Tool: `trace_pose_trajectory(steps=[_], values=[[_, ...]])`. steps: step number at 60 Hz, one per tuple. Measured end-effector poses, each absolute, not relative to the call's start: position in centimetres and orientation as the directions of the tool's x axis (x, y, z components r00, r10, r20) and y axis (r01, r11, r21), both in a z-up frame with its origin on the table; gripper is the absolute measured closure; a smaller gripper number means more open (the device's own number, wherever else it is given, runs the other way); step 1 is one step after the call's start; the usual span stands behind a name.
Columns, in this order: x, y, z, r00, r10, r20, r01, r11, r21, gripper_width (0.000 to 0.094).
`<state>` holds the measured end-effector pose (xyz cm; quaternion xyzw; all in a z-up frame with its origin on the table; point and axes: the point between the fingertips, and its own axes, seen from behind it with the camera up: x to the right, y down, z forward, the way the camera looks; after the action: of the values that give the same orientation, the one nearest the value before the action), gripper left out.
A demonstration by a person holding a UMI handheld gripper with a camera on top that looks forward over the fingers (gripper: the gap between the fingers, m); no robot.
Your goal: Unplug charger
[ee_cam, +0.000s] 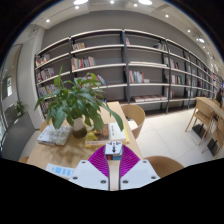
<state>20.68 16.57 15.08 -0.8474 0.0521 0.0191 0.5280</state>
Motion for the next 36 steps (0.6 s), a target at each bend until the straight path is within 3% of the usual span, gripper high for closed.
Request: trace_pose_trajectory(steps=[1, 2, 3, 8, 17, 31, 36], values=[[21.1, 16.5, 15.0, 0.993, -0.075, -0.092, -0.116, -0.456, -0.882, 0.0830], [20.8, 15.4, 12.4, 0.992, -0.082, -0.093, -0.121, -0.465, -0.877, 0.0830], [22.1, 15.7, 13.2, 0.992, -0.082, -0.093, -0.122, -0.485, -0.866, 0.0831], [22.8, 14.7, 8.2, 0.991, -0.099, -0.084, -0.125, -0.541, -0.832, 0.0809], [23.2, 13.7, 3.2, 0.993, -0.070, -0.090, -0.114, -0.627, -0.771, 0.0749], [23.2, 13.7, 1.1, 0.994, -0.088, -0.063, -0.105, -0.638, -0.763, 0.0653], [23.4, 13.2, 1.0, 0.994, -0.102, -0.036, -0.094, -0.653, -0.751, 0.0489]])
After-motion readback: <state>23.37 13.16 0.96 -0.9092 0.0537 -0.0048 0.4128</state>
